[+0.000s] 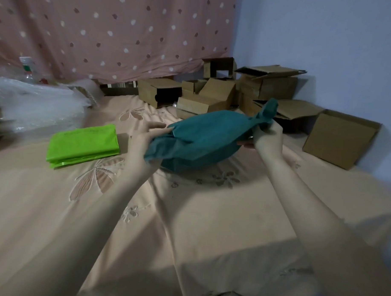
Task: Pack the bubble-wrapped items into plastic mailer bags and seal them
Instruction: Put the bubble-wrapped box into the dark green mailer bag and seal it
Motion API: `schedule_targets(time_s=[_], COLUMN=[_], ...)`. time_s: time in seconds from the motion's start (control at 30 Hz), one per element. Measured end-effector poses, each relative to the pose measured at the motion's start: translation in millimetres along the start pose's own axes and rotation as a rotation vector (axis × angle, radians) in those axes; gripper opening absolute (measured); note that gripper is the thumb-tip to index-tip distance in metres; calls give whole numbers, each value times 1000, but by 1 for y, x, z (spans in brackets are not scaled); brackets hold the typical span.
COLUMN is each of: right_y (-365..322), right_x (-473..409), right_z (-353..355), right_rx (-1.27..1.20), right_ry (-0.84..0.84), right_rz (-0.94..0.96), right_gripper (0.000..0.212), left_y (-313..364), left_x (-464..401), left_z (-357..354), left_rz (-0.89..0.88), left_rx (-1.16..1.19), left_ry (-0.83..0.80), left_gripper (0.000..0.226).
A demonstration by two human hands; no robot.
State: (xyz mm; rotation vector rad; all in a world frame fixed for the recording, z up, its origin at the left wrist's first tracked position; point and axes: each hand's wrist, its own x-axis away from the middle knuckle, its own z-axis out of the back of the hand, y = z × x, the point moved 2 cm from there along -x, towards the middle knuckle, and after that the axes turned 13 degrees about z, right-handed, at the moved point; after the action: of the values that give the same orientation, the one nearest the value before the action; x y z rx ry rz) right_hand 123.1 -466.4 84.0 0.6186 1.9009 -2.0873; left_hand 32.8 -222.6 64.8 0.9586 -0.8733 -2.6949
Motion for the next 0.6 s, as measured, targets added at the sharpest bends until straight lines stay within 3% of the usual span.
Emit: schedule_targets(time_s=[0.17, 0.33, 0.47, 0.6], right_y=[-39, -81, -110, -134], right_x=[-20, -38, -51, -63], right_z=[13, 25, 33, 41], right_rx=[1, -58, -66, -34], right_ry=[-15, -24, 8, 53], right_rz=[147, 210, 308, 383], right_gripper=[18, 20, 18, 19], left_y=[27, 69, 90, 102], left_x=[-40, -64, -82, -98], left_z=[24, 62, 81, 94], left_rz=[223, 263, 231, 190], left_rx=[336, 692, 742, 746], left_ry=[117, 192, 248, 283], left_gripper=[23, 15, 4, 11])
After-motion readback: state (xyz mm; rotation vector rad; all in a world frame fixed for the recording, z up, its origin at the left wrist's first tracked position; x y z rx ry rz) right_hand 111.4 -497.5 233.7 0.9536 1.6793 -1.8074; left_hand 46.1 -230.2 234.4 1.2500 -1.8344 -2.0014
